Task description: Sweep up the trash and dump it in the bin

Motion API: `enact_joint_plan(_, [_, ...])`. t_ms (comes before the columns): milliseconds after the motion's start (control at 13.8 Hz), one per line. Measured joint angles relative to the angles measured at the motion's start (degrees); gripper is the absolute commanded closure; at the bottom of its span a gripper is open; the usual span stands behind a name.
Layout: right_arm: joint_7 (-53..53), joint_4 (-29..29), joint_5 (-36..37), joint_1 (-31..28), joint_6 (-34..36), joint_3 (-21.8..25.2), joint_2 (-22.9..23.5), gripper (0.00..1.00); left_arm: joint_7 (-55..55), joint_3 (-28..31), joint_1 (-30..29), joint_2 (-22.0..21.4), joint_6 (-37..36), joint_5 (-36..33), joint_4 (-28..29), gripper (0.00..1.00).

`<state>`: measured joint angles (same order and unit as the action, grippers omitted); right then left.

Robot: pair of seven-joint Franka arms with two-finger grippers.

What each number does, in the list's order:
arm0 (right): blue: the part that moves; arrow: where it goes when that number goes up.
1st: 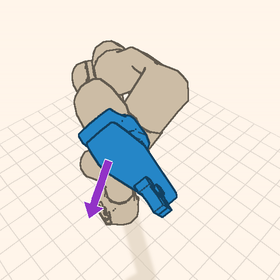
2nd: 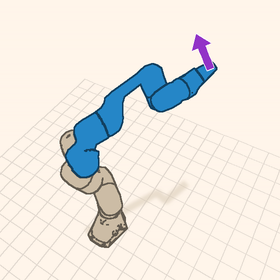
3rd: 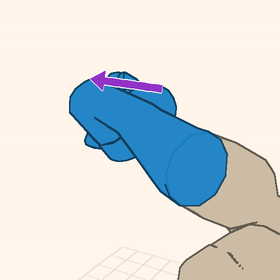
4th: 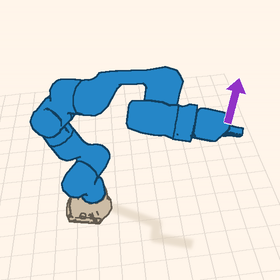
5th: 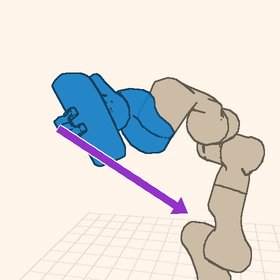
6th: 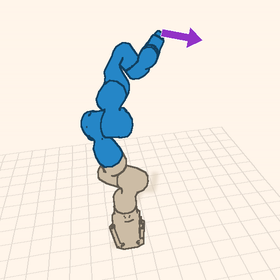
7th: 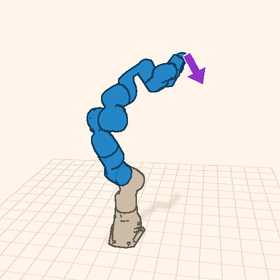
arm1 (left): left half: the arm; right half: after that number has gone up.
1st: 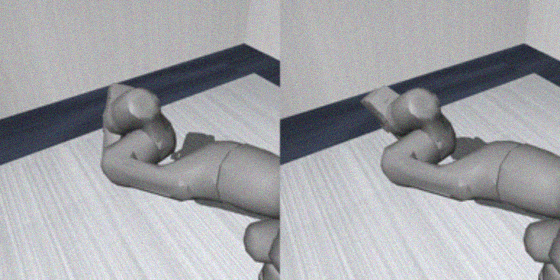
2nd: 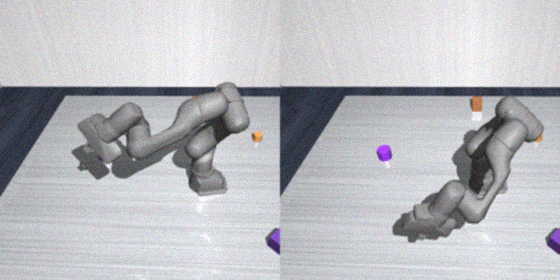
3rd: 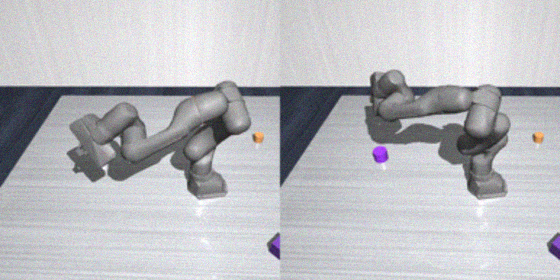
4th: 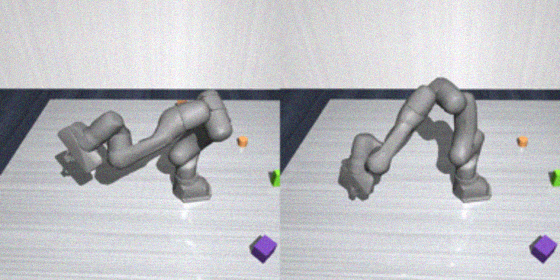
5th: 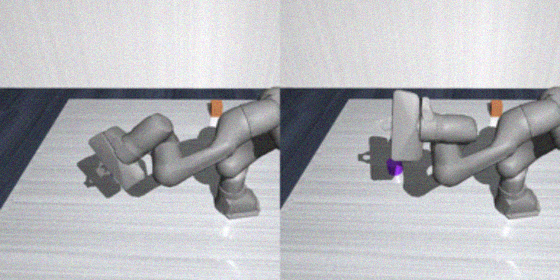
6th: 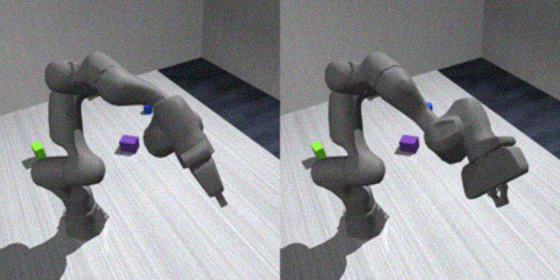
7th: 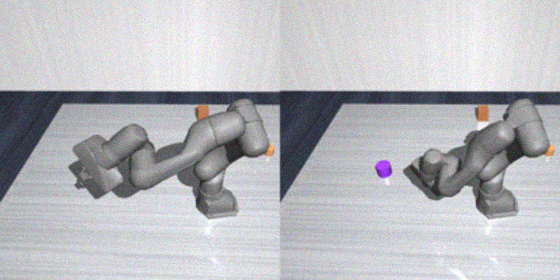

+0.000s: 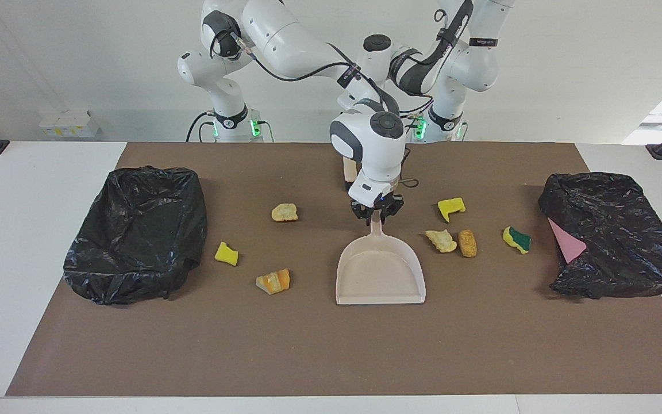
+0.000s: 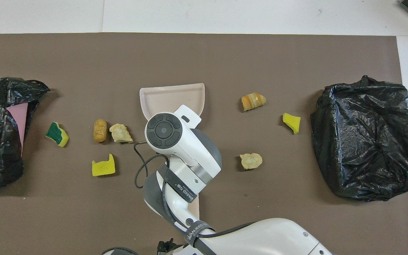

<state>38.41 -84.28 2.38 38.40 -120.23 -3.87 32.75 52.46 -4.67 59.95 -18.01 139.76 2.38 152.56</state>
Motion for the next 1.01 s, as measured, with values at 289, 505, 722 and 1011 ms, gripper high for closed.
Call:
enact_joint_plan(289, [-0.4,0.0,0.2,-1.4,0.0,0.0,-2.8,1.00,1.6,-1.1,1.5,2.0,0.0,0.0,-0.7,0.08])
enact_joint_plan(505, [-8.7,0.0,0.6,-4.3,1.2,0.1,-5.6,1.00,1.7,-1.4,2.6,6.0,1.1,0.0,-1.6,0.11])
enact_joint_plan(722, [-22.2,-0.1,0.6,-7.8,3.3,0.1,-7.6,1.00,1.7,-1.4,2.8,8.7,1.4,0.0,-4.2,0.17])
enact_joint_plan(1011, [-39.2,-0.5,0.6,-9.6,4.5,0.1,-7.9,1.00,1.7,-1.3,2.8,8.8,-2.9,0.0,-6.7,0.30])
